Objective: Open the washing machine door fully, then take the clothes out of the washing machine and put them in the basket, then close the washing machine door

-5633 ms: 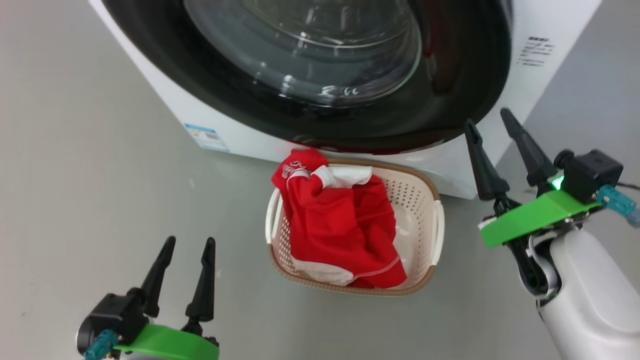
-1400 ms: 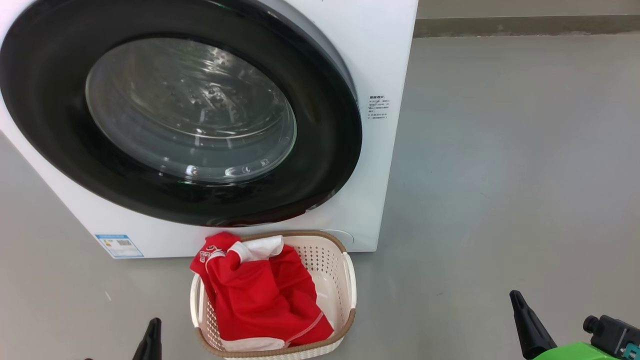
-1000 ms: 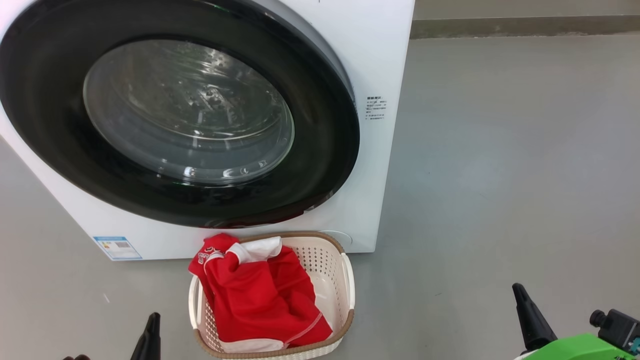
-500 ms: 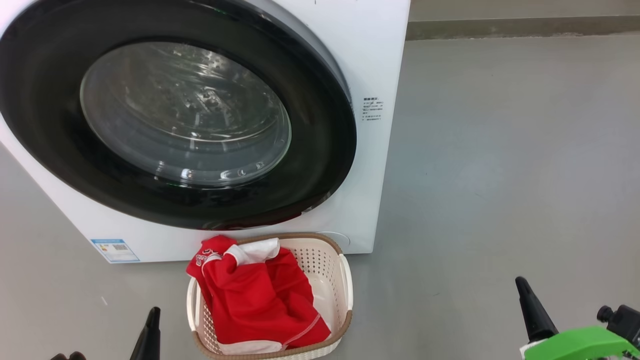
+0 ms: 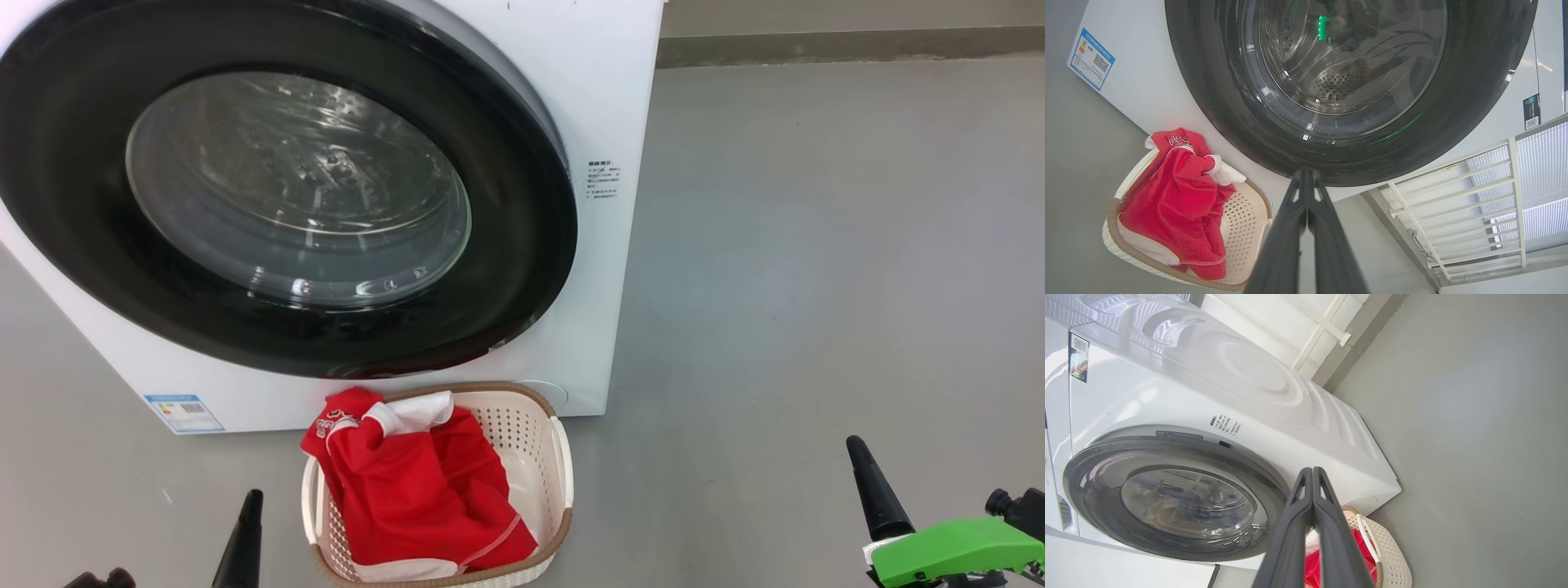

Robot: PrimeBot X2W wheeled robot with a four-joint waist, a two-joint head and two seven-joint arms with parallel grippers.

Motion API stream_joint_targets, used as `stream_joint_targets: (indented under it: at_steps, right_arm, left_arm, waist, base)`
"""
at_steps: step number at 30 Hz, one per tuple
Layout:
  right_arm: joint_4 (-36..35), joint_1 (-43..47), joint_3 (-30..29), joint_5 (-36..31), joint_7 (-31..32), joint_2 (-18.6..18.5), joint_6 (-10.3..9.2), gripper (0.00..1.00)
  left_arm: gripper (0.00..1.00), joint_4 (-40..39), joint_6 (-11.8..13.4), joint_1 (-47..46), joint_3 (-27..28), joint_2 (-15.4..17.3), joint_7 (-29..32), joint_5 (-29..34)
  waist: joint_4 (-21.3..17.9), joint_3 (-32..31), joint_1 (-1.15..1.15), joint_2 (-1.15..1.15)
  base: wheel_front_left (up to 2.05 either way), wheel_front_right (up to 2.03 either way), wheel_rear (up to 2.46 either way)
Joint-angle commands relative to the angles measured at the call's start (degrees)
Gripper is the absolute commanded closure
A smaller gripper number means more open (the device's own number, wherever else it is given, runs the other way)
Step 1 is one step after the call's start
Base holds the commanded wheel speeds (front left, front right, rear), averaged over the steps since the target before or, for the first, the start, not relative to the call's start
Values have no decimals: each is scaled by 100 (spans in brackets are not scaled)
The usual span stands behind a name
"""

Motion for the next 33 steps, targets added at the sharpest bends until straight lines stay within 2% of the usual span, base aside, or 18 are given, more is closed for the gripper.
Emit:
stream_joint_targets:
  at_steps: [1,33]
  right_arm:
    - [-167,-269,30,145,39,-54,-4,100]
    - [-293,-567,-226,1813,584,34,-6,100]
  left_arm:
    - [100,-162,1,-244,160,58,43,-170]
    - [100,-203,2,-499,261,7,569,-2176]
  waist:
    - [-4,-2,0,0]
    - [-101,-46,0,0]
  base:
    - [0,0,0]
    - [0,0,0]
